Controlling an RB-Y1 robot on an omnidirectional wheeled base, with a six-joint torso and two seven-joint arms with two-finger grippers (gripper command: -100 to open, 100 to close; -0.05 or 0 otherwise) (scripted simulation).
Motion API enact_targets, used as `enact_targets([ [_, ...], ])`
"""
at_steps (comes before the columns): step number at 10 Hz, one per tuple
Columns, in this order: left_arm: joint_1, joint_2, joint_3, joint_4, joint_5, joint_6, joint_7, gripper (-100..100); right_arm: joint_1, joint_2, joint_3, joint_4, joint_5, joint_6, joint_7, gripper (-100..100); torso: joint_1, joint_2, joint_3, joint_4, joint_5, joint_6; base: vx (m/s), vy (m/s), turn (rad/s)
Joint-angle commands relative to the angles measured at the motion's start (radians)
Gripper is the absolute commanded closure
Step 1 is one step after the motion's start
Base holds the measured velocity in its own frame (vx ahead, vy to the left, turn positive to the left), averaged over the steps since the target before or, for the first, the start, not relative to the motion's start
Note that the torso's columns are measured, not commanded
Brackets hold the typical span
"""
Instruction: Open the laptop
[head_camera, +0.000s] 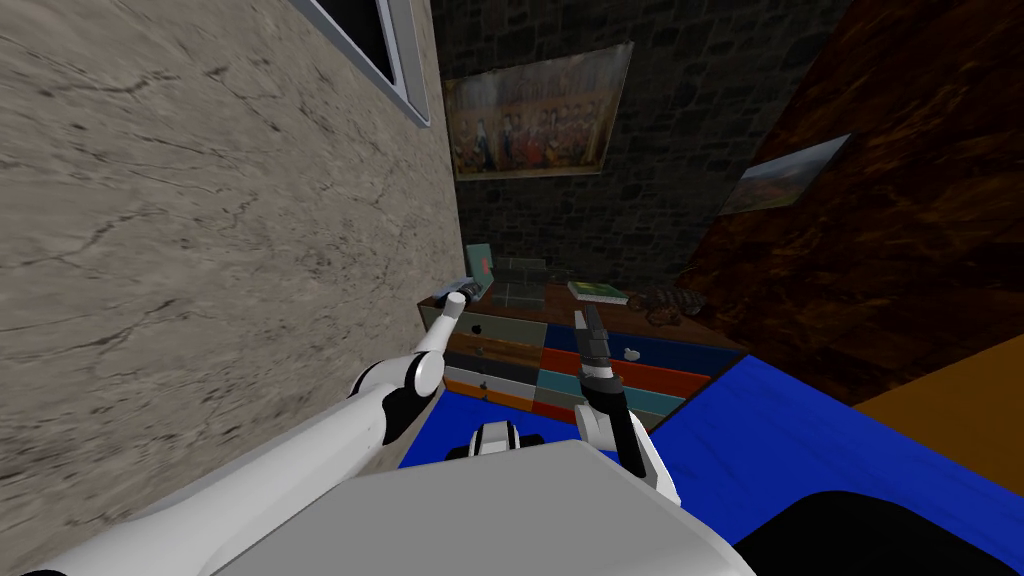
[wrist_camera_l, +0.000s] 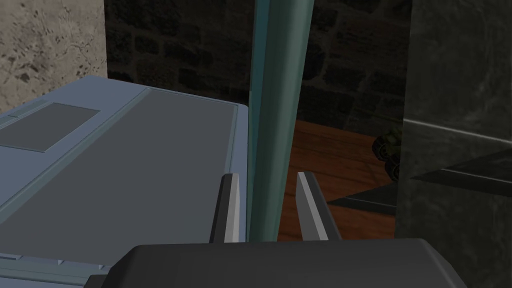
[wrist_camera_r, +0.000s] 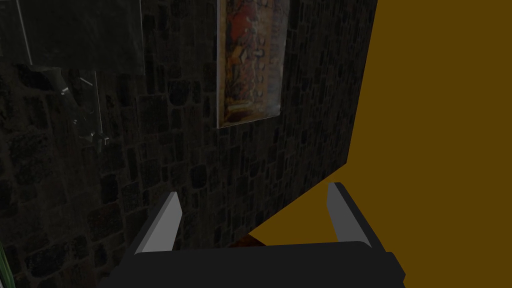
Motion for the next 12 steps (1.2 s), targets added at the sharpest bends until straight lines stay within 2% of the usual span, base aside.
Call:
enact_targets([
  [1,0.037,-0.020,0.028,-0.019,-0.006,0.006,0.024,100,0.000,0.000,0.000,0.000,0.000,0.000,0.000,0,0.000,0.001,0.001,-0.001,0.000,0.001,0.014,0.025,-0.025],
  [4,0.037,-0.020,0.028,-0.019,-0.006,0.006,0.024,100,0.000,0.000,0.000,0.000,0.000,0.000,0.000,0,-0.001,0.002,0.001,0.000,0.000,0.002,-0.002,0.007,0.007],
  [5,0.051,-0.029,0.039,-0.028,0.014,0.001,0.033,100,0.000,0.000,0.000,0.000,0.000,0.000,0.000,0,-0.002,0.002,0.001,0.000,-0.001,0.003,0.010,0.023,-0.035],
  [10,0.051,-0.029,0.039,-0.028,0.014,0.001,0.033,100,0.000,0.000,0.000,0.000,0.000,0.000,0.000,0,-0.005,0.003,0.002,0.000,-0.002,0.005,0.003,0.010,-0.005],
  [11,0.065,-0.039,0.050,-0.037,0.035,-0.004,0.043,100,0.000,0.000,0.000,0.000,0.000,0.000,0.000,0,-0.005,0.002,0.001,-0.001,-0.002,0.006,0.004,0.026,-0.045],
  [12,0.065,-0.039,0.050,-0.037,0.035,-0.004,0.043,100,0.000,0.000,0.000,0.000,0.000,0.000,0.000,0,-0.004,0.001,0.001,-0.001,-0.002,0.007,0.007,0.034,-0.026],
])
